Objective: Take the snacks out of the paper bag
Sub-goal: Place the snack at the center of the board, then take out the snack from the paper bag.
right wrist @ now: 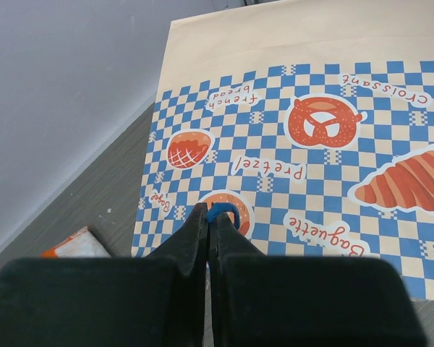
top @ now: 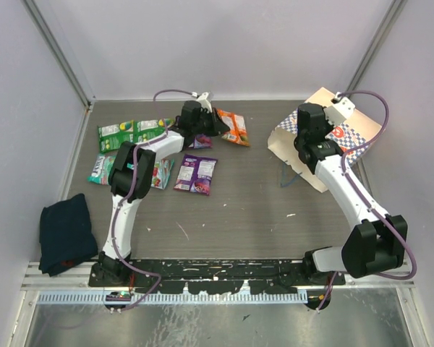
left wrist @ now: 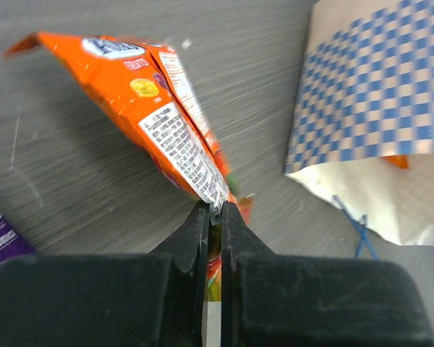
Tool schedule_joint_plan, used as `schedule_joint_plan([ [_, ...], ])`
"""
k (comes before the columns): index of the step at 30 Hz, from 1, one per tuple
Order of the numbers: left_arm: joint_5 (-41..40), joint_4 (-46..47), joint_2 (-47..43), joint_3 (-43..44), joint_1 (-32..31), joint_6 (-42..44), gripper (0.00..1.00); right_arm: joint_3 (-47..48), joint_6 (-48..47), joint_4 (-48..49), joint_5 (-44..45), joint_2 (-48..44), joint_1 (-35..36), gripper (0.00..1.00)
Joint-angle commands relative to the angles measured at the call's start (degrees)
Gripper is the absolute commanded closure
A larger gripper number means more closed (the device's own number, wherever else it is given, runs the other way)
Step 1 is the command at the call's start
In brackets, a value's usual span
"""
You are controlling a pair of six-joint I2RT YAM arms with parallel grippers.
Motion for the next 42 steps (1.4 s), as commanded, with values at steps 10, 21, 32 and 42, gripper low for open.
schedule_joint_plan([
  [10,-5.9,-12.3,-10.0,2.0,0.1,10.6,0.02,-0.2,0.3,1.1,-3.1,-3.5,0.1,1.0],
  [21,-43.5,-16.4,-40.6,-18.2,-0.3,15.0,0.02,1.8,3.4,-1.3,1.9,-2.7,6.2,1.0],
  [32,-24.1,11.3,-48.8,-44.9,-6.2,-16.7,0.17,12.8,11.7,-6.9,17.3,5.3,26.2,1.0],
  [42,-1.2,0.0,-36.6,-29.2,-4.1,-12.6,0.01,19.0,-7.8,-2.6,21.1,10.0,32.8,1.0],
])
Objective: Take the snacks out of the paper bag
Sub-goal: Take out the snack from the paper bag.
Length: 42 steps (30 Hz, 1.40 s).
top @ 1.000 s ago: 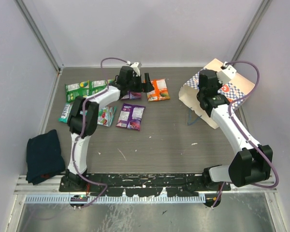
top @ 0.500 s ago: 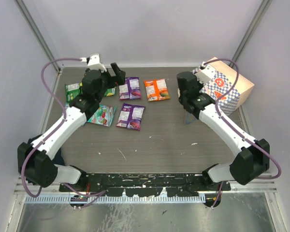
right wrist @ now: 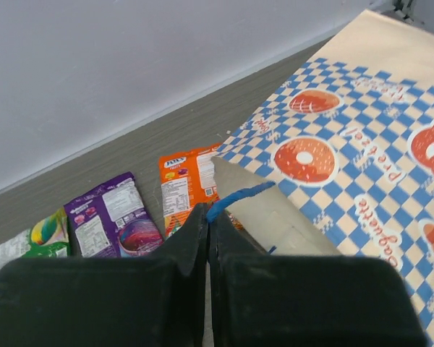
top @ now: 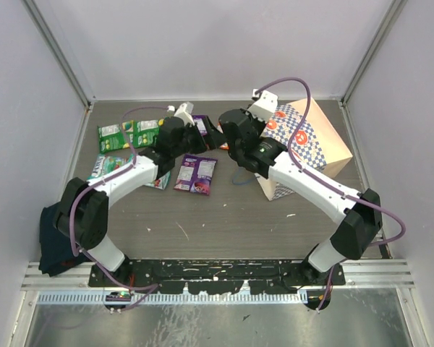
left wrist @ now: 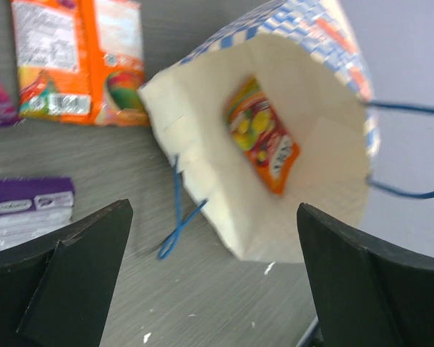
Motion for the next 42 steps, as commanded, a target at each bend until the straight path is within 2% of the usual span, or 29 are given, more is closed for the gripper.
schedule_joint_plan([
  [1,12.4,3.0,1.1,5.5,2.0,-1.8,0.01,1.1,-10.9,6.2,3.6,-1.5,0.5,1.0],
  [6,16.8,9.1,7.2,7.0,1.0,-7.4,0.03,-1.0,-18.5,8.9,-1.8,-4.1,0.3,1.0],
  [12,6.8,4.4,8.5,8.8,-2.5,-4.3,0.04,-1.9,-20.1,8.7,-7.0,-5.2,-0.2,1.0],
  [15,-0.2,6.2,9.8,8.5,-5.8,-5.5,0.03,-2.0,-19.7,8.3,-8.6,-5.4,-0.7,1.0],
  [21,-3.0,9.4,20.8,16.3,-9.4,-6.6,0.03,-1.8,-20.8,4.8,-16.7,-7.0,-2.7,1.0],
  [27,-10.8,12.1,30.6,25.2,-12.6,-6.1,0.04,-3.3,-20.1,4.0,-21.6,-9.7,-4.5,1.0],
  [30,-14.5,14.9,33.4,25.4,-13.3,-9.2,0.04,-3.9,-19.4,3.9,-21.9,-10.8,-4.8,1.0],
  [33,-14.7,17.7,35.8,26.0,-14.4,-11.2,0.04,-4.5,-18.5,4.0,-22.4,-11.6,-5.1,1.0],
  [39,-20.0,17.3,38.5,30.6,-20.1,-5.4,0.02,-5.1,-16.5,5.0,-24.7,-11.6,-5.4,1.0],
  [42,-20.3,12.7,42.4,36.3,-21.3,-5.2,0.02,-5.1,-15.7,4.9,-26.3,-12.0,-5.3,1.0],
])
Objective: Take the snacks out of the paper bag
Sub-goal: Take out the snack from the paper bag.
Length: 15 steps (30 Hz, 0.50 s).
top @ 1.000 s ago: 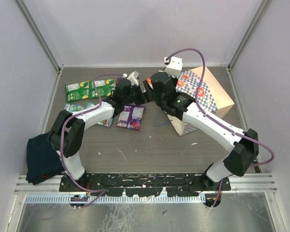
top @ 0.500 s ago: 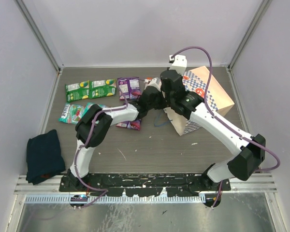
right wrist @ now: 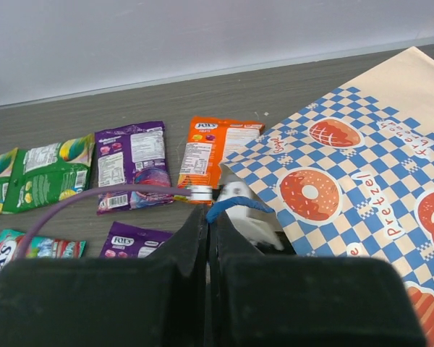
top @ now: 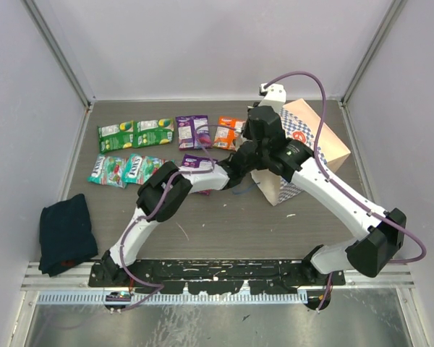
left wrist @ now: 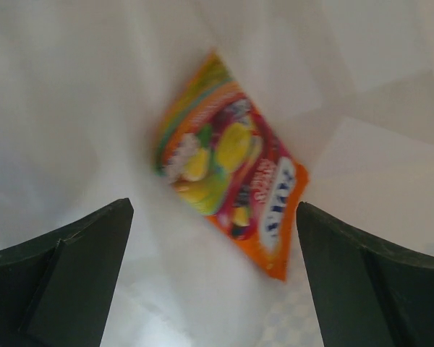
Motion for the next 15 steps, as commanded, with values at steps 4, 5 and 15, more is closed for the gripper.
schedule_joint_plan([
  [4,-5.8,-4.0,6.7,12.0,-3.9,1.6,0.03,-0.6,2.4,2.4,-3.1,-3.7,-0.2,1.0],
  [5,-7.2,-4.5,6.9,12.0,-4.4,1.8,0.03,-0.8,2.5,2.4,-2.9,-4.0,-0.2,1.0],
  [15,-13.7,-9.1,8.1,13.2,-6.8,5.6,0.03,-1.6,2.5,2.4,-2.8,-5.1,-0.2,1.0],
])
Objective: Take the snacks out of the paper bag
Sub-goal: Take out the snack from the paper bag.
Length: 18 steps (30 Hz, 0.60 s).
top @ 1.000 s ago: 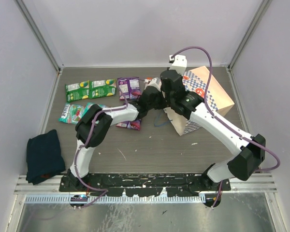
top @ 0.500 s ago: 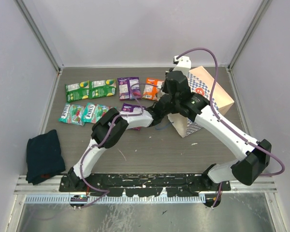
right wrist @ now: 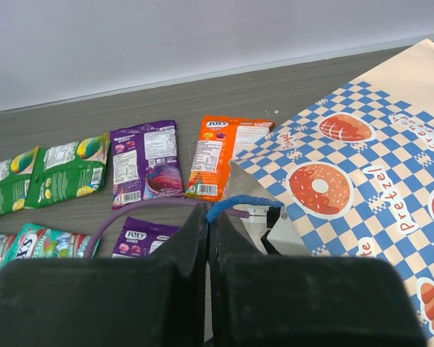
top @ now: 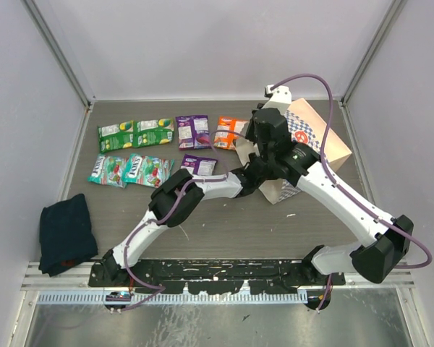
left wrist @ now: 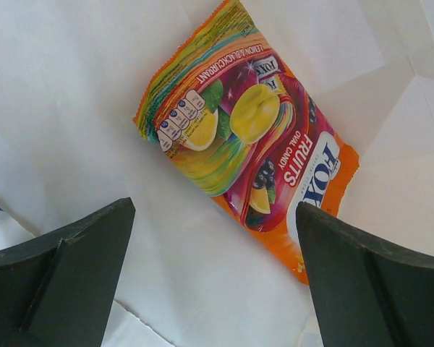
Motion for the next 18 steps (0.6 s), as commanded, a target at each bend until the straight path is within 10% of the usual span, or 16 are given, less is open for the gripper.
schedule_joint_plan([
  [1,-3.4,-1.3,0.7,2.4,-0.5,2.0,0.03,0.0,0.8,2.7,-0.5,-2.1,-0.1,1.0],
  [11,-0.6,-6.0,9.3,16.1,-1.5,1.2,0.14,0.0,1.3,2.9,-2.6,-2.0,0.0,1.0],
  [16,0.4,0.1,8.0,13.0,-1.6,3.0,0.63,-0.1,0.9,3.0,-2.8,-2.5,0.0,1.0],
  [18,0.4,0.6,6.5,11.3,-1.5,4.1,0.97,-0.4,0.2,3.0,-1.8,-2.9,0.0,1.0],
])
